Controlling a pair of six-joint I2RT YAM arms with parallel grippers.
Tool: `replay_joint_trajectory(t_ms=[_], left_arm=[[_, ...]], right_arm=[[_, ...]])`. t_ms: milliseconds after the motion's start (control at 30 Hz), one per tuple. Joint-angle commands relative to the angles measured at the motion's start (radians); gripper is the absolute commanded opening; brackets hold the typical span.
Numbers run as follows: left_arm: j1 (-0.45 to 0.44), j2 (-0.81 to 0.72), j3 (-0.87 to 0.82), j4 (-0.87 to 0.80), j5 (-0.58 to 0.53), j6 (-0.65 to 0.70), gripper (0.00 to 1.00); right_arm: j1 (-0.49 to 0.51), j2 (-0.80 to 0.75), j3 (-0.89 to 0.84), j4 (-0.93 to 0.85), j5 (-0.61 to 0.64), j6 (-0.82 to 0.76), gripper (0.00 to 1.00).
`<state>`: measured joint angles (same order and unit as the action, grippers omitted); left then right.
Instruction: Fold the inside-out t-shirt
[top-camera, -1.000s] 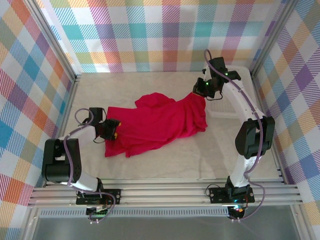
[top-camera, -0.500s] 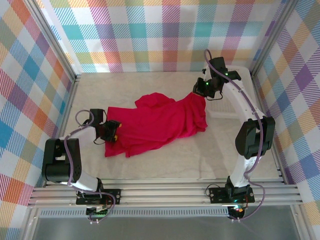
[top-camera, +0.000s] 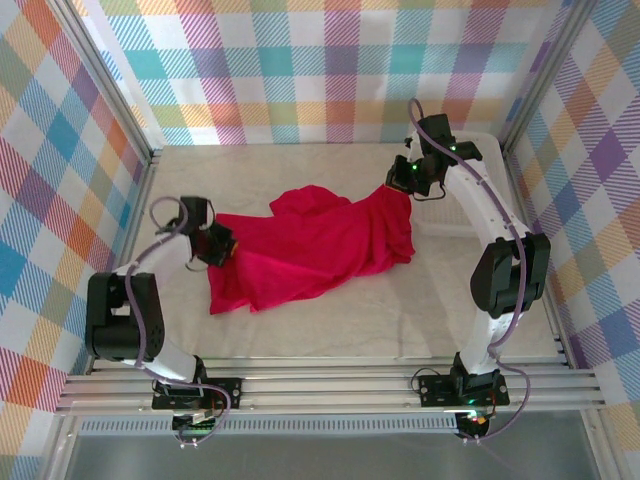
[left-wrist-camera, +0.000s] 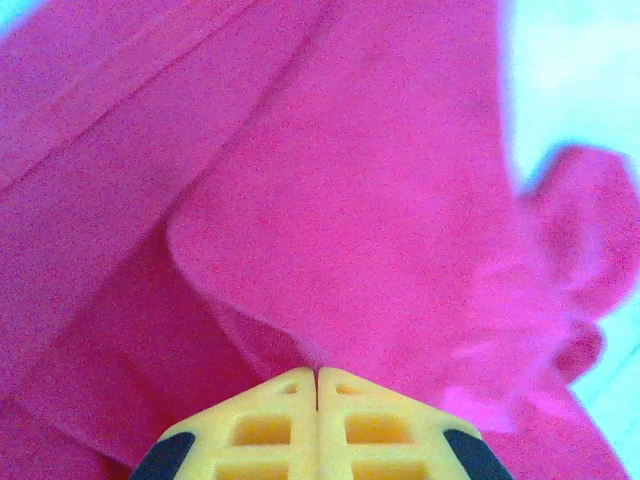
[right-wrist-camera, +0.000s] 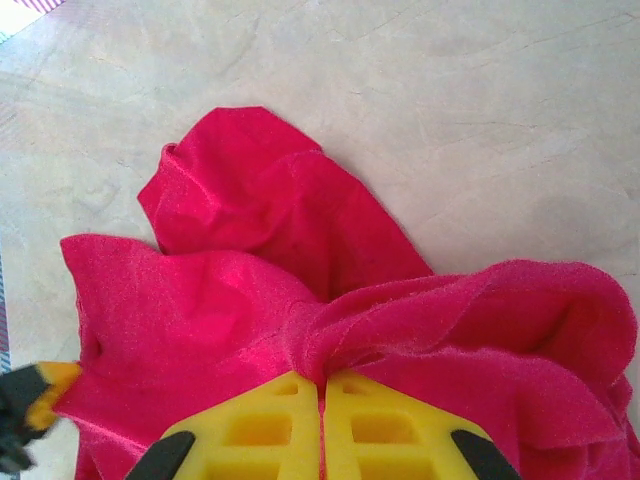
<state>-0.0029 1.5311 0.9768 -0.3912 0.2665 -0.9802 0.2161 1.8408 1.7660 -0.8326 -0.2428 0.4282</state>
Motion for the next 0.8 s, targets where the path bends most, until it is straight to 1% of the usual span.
replay_joint_trajectory(t_ms=[0,100,167,200,300,367,400,433,500,600,633,700,767], left_arm=[[0.062,-0.072,0.32,-0.258,-0.146,0.24,0.0],[0.141,-0.018,0.667,-0.368,-0.193,0.341,0.0],[0.179,0.026,0.877,-0.384,-0.196,0.371,0.0],[0.201,0.049,0.981,-0.386,-0.185,0.37,0.0],[0.256,0.121,1.219,-0.374,-0.144,0.334,0.0],[0.282,0.166,1.333,-0.363,-0.088,0.291,0.0],[0.287,0.183,1.372,-0.354,-0.047,0.265,0.0],[0.319,0.19,1.387,-0.337,-0.003,0.24,0.0],[0.347,0.193,1.383,-0.304,0.085,0.202,0.0],[0.381,0.198,1.37,-0.296,0.244,0.181,0.0],[0.387,0.195,1.361,-0.304,0.281,0.19,0.0],[0.4,0.181,1.346,-0.326,0.325,0.214,0.0],[0.422,0.156,1.338,-0.352,0.332,0.244,0.0]], right_arm=[[-0.021,-0.039,0.067,-0.02,0.01,-0.022,0.0],[-0.059,-0.019,0.198,-0.046,0.006,-0.006,0.0],[-0.078,-0.009,0.302,-0.063,-0.001,0.008,0.0],[-0.086,-0.004,0.358,-0.07,-0.002,0.016,0.0],[-0.106,0.028,0.537,-0.101,-0.016,0.037,0.0],[-0.11,0.066,0.668,-0.139,-0.031,0.046,0.0],[-0.111,0.086,0.741,-0.16,-0.039,0.047,0.0],[-0.111,0.098,0.795,-0.178,-0.047,0.05,0.0],[-0.112,0.092,0.831,-0.178,-0.068,0.053,0.0],[-0.111,0.037,0.792,-0.149,-0.096,0.046,0.0],[-0.111,0.01,0.765,-0.132,-0.095,0.038,0.0],[-0.112,-0.042,0.717,-0.104,-0.085,0.021,0.0],[-0.113,-0.092,0.698,-0.093,-0.067,-0.002,0.0]])
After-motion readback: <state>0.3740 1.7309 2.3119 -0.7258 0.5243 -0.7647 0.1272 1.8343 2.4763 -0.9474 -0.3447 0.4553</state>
